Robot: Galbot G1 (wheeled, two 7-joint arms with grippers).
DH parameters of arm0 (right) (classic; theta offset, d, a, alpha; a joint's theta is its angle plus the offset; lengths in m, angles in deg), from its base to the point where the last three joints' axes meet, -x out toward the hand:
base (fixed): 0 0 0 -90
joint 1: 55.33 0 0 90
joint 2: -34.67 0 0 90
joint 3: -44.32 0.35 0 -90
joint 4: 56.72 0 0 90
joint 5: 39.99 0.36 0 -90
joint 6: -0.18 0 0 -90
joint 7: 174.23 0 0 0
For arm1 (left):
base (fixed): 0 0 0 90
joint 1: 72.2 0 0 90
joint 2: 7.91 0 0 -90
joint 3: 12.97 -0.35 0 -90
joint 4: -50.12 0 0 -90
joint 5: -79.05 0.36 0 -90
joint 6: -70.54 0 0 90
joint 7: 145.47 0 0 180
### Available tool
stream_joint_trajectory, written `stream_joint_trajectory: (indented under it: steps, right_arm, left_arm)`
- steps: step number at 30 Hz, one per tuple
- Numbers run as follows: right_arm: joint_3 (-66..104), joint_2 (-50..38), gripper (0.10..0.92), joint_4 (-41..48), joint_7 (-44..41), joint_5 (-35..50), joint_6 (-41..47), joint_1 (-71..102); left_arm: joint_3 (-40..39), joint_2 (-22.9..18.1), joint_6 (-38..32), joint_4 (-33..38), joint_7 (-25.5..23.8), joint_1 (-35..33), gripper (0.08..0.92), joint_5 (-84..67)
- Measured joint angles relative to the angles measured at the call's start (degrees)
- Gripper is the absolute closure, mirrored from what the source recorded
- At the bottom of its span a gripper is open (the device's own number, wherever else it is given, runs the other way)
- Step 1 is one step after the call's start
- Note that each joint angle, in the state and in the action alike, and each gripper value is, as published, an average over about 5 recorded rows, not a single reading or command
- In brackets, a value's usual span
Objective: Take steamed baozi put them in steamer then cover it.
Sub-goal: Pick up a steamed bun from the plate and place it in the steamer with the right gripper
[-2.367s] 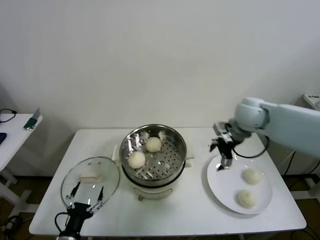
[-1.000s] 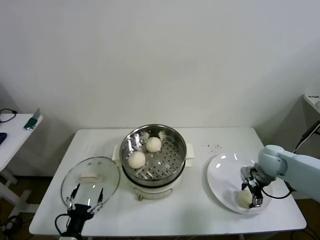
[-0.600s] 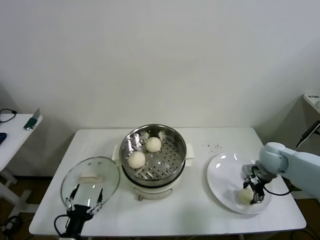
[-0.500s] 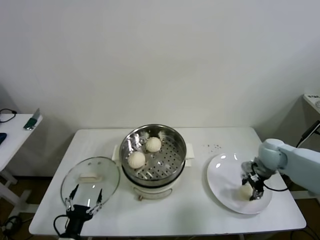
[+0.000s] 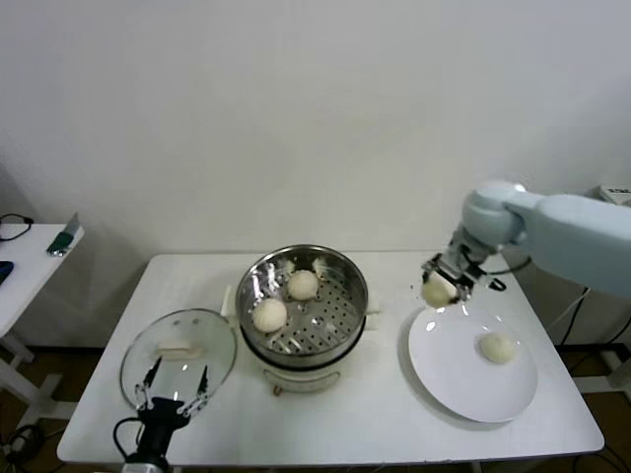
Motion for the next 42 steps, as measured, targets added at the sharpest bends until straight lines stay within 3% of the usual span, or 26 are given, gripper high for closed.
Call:
stream_joint_trajectory:
  steps: [10,22,42]
  right_arm:
    - [1.6,13.28,0.355,0.75,0.13,-2.43,-8.6,-3.69]
    - [2.41,27.06,0.349,2.97,-0.04,-4.98,-12.2,2.26]
    - [0.48,32.12,0.317,2.24,-0.44,-4.6,-13.19,8.45]
  left_arm:
    - [-1.06,-0.15,-0.12,0.62,0.2,0.88,0.177,0.7]
    - [-1.0,0.67,-0.33,0.72,0.21,1.07,0.177,0.59]
    - [-0.33,1.18,-0.52,-0.58,0.18,1.46,0.177,0.25]
